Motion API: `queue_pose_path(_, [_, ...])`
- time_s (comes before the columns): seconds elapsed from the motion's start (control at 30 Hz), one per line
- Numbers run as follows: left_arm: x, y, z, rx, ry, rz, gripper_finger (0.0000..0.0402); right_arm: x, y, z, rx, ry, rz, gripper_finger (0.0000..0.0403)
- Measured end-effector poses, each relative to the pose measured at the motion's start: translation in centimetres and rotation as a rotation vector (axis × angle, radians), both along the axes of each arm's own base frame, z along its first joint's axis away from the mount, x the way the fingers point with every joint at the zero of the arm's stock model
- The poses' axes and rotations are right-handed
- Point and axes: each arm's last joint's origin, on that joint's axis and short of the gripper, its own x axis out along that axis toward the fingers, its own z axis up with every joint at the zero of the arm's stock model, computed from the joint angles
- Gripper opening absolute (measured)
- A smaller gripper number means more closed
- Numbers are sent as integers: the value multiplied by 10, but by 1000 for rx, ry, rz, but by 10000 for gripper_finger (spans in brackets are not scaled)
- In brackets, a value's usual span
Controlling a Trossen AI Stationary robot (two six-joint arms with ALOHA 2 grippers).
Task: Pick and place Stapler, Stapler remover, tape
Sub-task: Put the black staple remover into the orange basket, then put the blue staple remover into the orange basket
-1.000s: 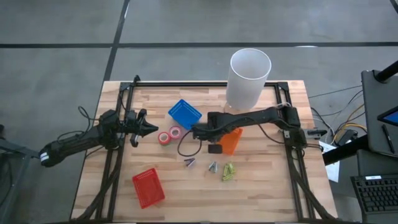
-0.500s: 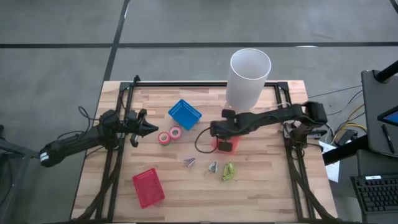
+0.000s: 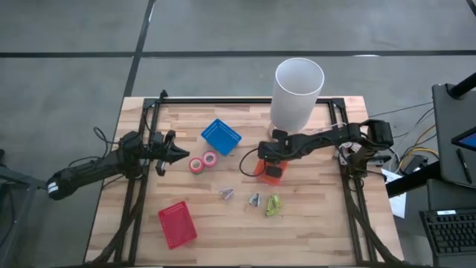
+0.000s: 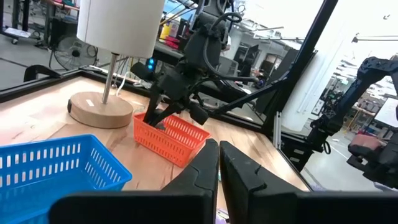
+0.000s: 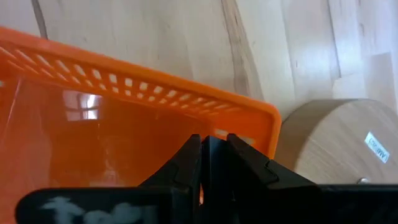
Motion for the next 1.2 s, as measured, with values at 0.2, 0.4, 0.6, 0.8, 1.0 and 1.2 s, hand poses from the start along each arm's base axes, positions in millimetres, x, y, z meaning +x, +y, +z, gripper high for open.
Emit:
queue_pose_path(0.2, [0,0,0,-2,4,0,21,1,-2,-4,-17,-26,39,59])
queue_pose_path(0.4, [0,0,0,-2,3,0,19,3,-2,-4,-22,-39,52,63])
queue_pose_path(0.6, [0,0,0,-1,2,0,20,3,-2,-4,-16,-50,35,103])
queue_pose_path(0.8, [0,0,0,-1,1,0,19,3,-2,-2,-15,-42,35,149])
queue_pose_path(1.0, [0,0,0,-1,2,0,20,15,12,25,-13,-70,71,164])
queue_pose_path(1.2, [0,0,0,-1,2,0,20,33,45,57,28,-173,212,152])
